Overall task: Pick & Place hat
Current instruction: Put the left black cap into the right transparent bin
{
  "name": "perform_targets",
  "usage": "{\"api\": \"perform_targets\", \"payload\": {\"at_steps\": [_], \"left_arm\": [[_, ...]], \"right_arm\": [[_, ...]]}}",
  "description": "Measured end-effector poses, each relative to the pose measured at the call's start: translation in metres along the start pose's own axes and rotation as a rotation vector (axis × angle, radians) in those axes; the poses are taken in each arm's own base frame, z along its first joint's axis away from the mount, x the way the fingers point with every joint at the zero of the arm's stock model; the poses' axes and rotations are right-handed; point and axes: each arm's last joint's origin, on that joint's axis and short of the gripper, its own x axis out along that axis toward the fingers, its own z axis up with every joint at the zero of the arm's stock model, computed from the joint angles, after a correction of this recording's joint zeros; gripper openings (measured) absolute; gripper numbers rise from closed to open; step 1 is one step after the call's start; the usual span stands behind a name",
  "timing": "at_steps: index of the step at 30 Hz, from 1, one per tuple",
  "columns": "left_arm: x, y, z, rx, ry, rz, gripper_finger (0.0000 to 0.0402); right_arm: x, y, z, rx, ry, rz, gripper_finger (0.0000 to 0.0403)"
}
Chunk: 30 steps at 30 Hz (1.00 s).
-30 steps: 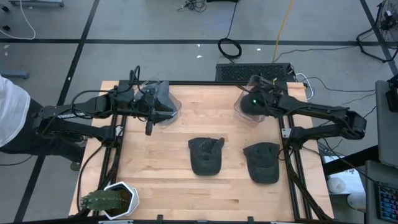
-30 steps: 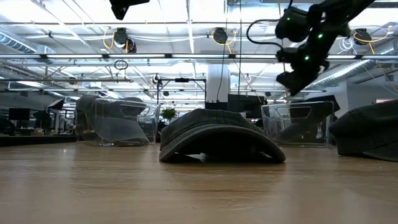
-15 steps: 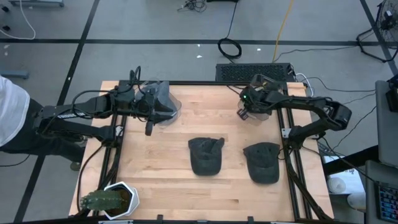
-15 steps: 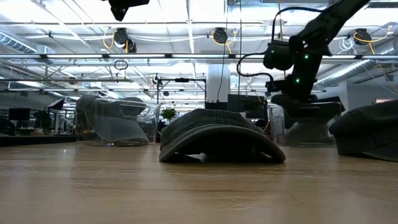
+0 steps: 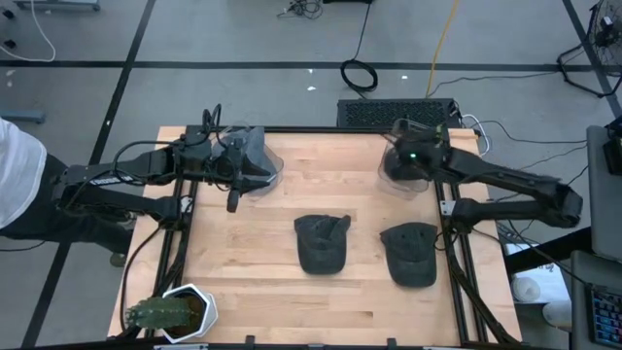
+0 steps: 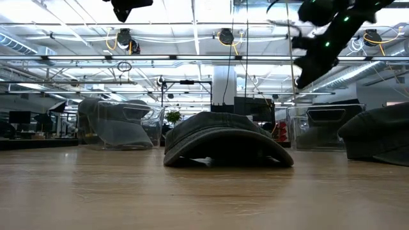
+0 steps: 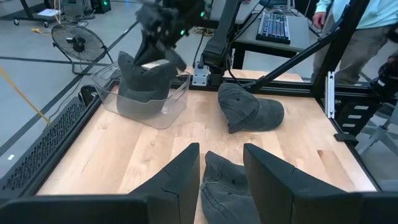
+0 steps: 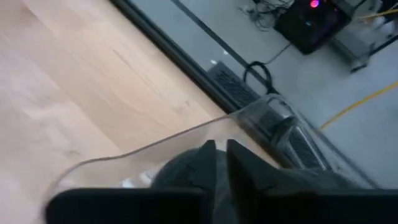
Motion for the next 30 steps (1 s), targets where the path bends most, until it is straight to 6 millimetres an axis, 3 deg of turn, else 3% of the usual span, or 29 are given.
{"api": "perform_targets", "payload": {"at_steps": [6, 10, 13, 19, 30], "left_arm": [[0.000, 0.000, 0.000, 0.000, 0.000, 0.000, 0.0131], [0.000, 0.000, 0.000, 0.004, 0.002, 0.000, 0.0131], [0.000, 0.000, -0.001, 0.013, 0.012, 0.000, 0.0131], [0.000, 0.000, -0.005, 0.031, 0.051, -0.001, 0.0131], [0.015, 0.002, -0.013, 0.021, 0.128, -0.002, 0.0131]], "right_arm": [[-0.023, -0.022, -0.009, 0.260, -0.012, 0.134, 0.0129], [-0.021, -0.036, -0.030, 0.421, 0.201, 0.067, 0.0206], [-0.016, -0.047, -0.040, 0.529, 0.316, -0.010, 0.0242], [-0.001, -0.052, -0.042, 0.667, 0.443, 0.136, 0.0265], [0.027, -0.042, -0.043, 0.625, 0.583, 0.181, 0.0259]]}}
